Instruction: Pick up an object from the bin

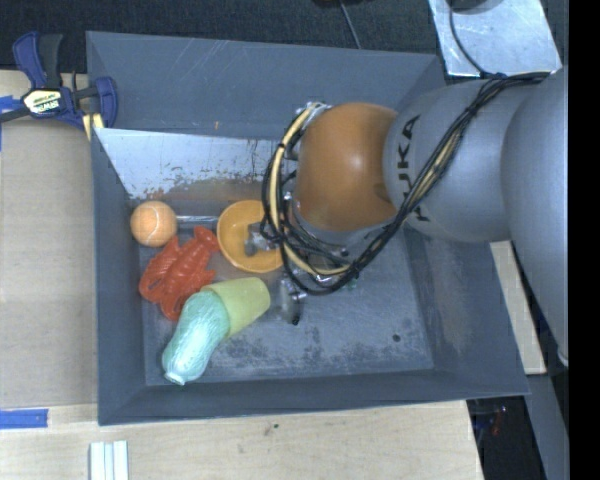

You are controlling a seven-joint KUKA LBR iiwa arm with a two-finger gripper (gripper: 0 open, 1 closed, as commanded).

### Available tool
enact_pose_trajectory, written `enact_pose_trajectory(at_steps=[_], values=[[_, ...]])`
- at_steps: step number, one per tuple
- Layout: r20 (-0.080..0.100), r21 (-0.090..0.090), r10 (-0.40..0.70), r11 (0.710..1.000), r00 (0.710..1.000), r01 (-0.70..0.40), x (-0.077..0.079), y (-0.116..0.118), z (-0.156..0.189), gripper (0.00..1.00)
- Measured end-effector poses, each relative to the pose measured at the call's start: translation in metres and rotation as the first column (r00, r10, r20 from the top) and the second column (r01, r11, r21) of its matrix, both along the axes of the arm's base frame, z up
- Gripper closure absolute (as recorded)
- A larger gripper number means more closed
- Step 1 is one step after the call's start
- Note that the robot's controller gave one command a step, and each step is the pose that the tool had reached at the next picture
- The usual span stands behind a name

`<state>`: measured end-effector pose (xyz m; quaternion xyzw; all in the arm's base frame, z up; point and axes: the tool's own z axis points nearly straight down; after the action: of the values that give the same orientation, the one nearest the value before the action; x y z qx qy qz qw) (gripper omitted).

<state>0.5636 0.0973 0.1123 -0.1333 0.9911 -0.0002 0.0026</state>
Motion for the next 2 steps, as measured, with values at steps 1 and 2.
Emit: enact_pose_trajectory(at_steps=[1,2], values=[[0.011,0.005,-0.300,0.954,0.954,0.300,0.054,0.037,0.043,0.00],[-0.002,0.001,0.162,0.987,0.987,-0.162,-0.002,0.071,-0.012,0.00]])
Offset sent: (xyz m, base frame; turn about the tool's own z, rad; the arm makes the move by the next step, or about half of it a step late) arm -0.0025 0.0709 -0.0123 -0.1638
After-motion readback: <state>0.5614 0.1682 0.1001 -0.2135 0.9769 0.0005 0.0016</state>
